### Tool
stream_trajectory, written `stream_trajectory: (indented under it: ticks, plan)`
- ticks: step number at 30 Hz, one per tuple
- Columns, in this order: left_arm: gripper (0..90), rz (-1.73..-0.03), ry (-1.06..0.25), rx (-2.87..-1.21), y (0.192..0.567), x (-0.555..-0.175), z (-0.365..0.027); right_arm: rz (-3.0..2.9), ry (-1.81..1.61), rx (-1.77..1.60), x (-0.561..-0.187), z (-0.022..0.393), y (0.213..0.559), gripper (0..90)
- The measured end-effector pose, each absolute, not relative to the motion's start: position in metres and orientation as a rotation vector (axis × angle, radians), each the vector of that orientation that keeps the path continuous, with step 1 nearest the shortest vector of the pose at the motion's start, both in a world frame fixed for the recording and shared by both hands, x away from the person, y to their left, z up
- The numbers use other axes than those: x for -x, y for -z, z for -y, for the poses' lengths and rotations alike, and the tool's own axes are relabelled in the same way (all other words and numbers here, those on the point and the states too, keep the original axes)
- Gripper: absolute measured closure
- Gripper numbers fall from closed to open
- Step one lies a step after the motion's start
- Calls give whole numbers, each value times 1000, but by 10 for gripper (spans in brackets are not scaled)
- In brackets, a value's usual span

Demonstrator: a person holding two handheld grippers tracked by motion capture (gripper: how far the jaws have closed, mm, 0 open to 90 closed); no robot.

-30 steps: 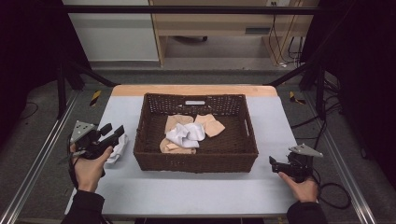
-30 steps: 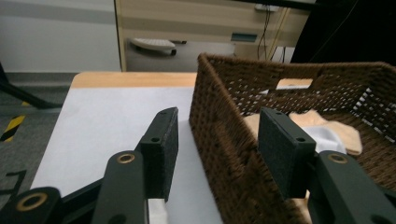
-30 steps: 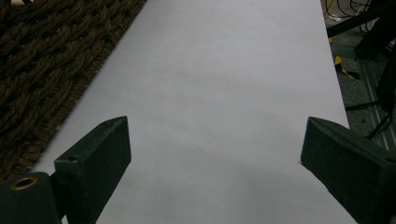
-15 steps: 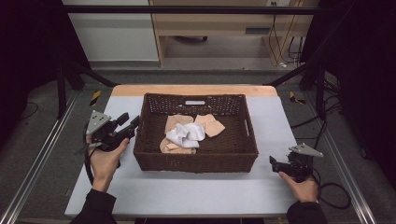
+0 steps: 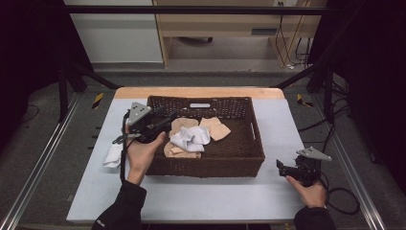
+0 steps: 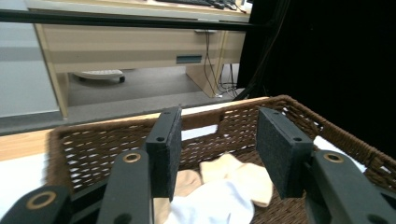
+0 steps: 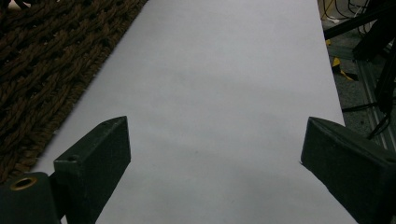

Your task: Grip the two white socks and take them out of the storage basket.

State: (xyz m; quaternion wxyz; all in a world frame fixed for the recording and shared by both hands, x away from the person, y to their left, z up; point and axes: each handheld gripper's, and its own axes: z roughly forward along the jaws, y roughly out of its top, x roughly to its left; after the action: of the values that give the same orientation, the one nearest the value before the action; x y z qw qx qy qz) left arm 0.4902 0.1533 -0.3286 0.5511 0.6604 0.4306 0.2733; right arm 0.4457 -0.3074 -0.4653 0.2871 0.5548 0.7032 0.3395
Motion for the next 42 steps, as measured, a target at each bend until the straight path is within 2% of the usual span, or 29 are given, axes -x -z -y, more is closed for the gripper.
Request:
stream_trajectory:
  ticks: [18, 32, 42]
  plan:
    - [448, -1038, -682, -1696, 355, -528, -93, -1877, -916, -1485, -447, 308, 464, 85]
    - [426, -1156, -683, -1808, 396, -552, -95, -1882, -915, -1483, -447, 308, 465, 85]
    - [412, -1158, -690, -1880, 409, -556, -92, -1881, -915, -1482, -447, 308, 465, 85]
